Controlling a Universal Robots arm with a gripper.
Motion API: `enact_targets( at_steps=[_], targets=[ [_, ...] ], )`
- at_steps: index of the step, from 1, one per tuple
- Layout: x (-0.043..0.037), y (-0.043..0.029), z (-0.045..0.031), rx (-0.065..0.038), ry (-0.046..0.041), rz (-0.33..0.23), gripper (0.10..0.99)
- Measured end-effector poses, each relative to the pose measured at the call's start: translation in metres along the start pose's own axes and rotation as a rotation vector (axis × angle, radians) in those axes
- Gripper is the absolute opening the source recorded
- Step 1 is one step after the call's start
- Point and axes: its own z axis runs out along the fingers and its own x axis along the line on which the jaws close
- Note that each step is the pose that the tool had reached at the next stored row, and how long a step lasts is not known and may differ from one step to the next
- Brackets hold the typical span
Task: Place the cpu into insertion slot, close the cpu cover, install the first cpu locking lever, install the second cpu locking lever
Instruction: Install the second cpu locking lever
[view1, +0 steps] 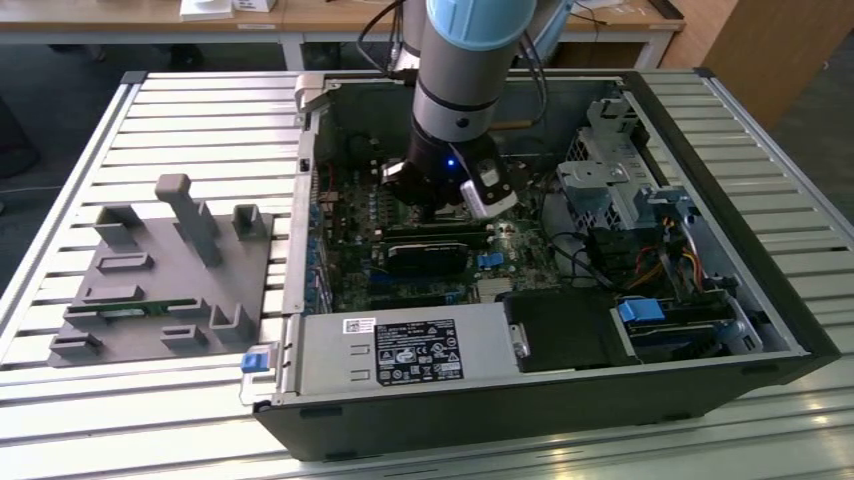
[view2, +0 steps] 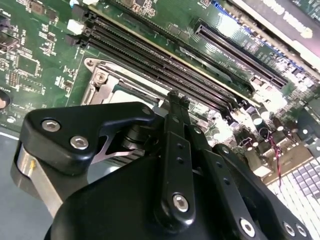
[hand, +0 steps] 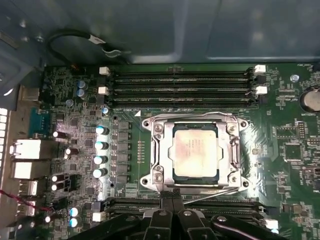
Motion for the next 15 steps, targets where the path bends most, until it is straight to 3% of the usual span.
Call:
enact_targets(
  at_steps=[8,15],
  targets=[
    [0.0019,-0.0084,0.0018,-0.015,0.0003,-0.001,0.106],
    [0.0118,-0.0105,0.0072,-0.028,0.0003,-0.002,0.106]
  ],
)
